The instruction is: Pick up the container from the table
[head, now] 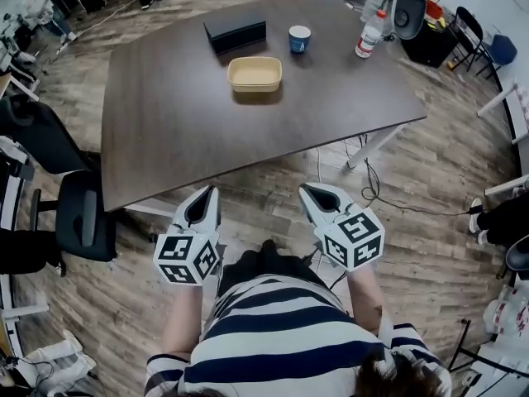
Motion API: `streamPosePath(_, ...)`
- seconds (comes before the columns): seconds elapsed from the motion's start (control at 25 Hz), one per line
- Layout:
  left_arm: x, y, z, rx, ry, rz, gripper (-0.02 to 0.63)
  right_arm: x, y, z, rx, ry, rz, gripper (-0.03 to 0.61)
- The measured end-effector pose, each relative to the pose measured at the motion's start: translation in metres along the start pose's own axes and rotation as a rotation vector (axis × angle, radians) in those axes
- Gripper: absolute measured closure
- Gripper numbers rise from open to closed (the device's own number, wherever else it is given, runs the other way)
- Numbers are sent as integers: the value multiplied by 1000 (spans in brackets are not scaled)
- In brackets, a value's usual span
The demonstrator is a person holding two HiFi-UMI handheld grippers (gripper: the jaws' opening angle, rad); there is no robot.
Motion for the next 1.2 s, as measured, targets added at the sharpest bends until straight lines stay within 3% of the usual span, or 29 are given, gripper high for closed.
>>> streamPosePath(0.2,0,-6,-11,19,-32,24,614,-6,-5,-16,-26,6,0,581)
streamPosePath(0.48,-2,-17,0,-22,-74,39,614,-18,-24,-15,-74,16,-5,580)
streamPosePath(0.76,-12,-64,14,29,-67,47,614,-39,-51,-30,-78,31,-9,581)
streamPosePath(0.96,-23,-99,37,44,-115,52,614,-64,-89,-43,-64,43,-9,580)
streamPosePath(1.2,-34,-126,82,34,-101,55,614,-92,-141,-51,-61,61,-4,580)
Point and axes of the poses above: the fingertips, and each gripper's own axes: y backward along the fingers, z to its left, x out of its underside, the point moved 6 cm from there along y, backward along the fingers, and after that the axes turned 10 degrees about -y, right-handed, at the moved point
